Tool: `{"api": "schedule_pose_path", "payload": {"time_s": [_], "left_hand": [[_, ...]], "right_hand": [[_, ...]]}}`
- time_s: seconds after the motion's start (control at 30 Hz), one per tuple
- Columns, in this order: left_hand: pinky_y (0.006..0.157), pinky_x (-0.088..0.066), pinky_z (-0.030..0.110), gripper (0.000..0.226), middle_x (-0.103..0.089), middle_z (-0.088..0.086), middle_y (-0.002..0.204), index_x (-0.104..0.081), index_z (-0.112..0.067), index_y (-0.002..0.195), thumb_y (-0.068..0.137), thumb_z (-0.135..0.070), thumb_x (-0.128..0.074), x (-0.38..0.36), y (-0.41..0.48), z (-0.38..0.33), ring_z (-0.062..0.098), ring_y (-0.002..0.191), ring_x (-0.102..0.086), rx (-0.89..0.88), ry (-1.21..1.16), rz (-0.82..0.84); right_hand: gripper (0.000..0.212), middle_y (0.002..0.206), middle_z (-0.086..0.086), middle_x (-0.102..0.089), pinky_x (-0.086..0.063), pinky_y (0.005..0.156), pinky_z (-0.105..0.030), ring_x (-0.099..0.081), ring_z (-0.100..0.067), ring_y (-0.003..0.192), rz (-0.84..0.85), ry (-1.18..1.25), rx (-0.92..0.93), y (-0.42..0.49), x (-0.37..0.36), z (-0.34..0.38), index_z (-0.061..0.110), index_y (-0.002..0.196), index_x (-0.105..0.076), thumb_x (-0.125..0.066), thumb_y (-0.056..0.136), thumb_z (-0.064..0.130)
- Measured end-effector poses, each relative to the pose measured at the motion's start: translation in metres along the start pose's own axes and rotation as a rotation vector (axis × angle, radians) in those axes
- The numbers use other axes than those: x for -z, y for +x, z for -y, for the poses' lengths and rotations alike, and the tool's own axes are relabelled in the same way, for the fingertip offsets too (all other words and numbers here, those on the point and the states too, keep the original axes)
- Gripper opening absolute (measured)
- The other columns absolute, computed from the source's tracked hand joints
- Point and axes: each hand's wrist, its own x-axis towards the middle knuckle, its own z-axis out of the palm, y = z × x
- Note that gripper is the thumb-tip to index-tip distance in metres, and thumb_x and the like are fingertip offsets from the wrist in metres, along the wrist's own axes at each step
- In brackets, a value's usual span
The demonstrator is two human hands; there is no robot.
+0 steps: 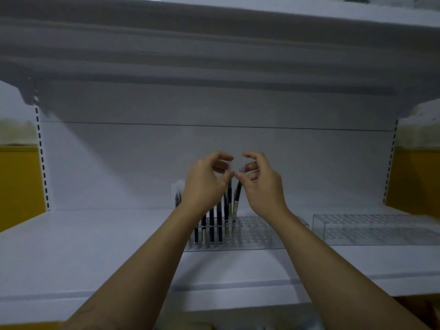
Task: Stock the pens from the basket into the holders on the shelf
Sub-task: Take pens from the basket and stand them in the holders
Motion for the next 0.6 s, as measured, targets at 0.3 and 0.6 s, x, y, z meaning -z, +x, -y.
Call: {"api": "schedule_pose_path", "payload": {"time_s": [0.3,0.6], "left_hand": [[0.065,-0.044,0.012,0.021,-0.066,-0.013,0.089,-0.062,-0.032,0.103,0.086,-0.026,-0.071,0.010,0.006,0.003,-0.002,0.083,-0.062,0.037,0.043,0.023],[0.070,-0.054,0.025,0.016,-0.068,-0.011,0.092,-0.063,-0.030,0.101,0.086,-0.031,-0.070,0.005,0.004,0.006,0.002,0.082,-0.063,0.082,0.148,0.131]], "right_hand": [[0.038,0.086,0.017,-0.056,-0.053,0.067,-0.025,-0.059,0.001,0.069,0.067,-0.031,-0.004,-0.001,-0.004,-0.011,0.035,0.118,-0.053,-0.069,0.087,0.021],[0.045,0.100,0.010,-0.059,-0.054,0.080,-0.034,-0.060,-0.009,0.086,0.361,-0.254,-0.009,-0.020,0.003,-0.015,0.041,0.132,-0.046,-0.061,0.092,0.027]]}}
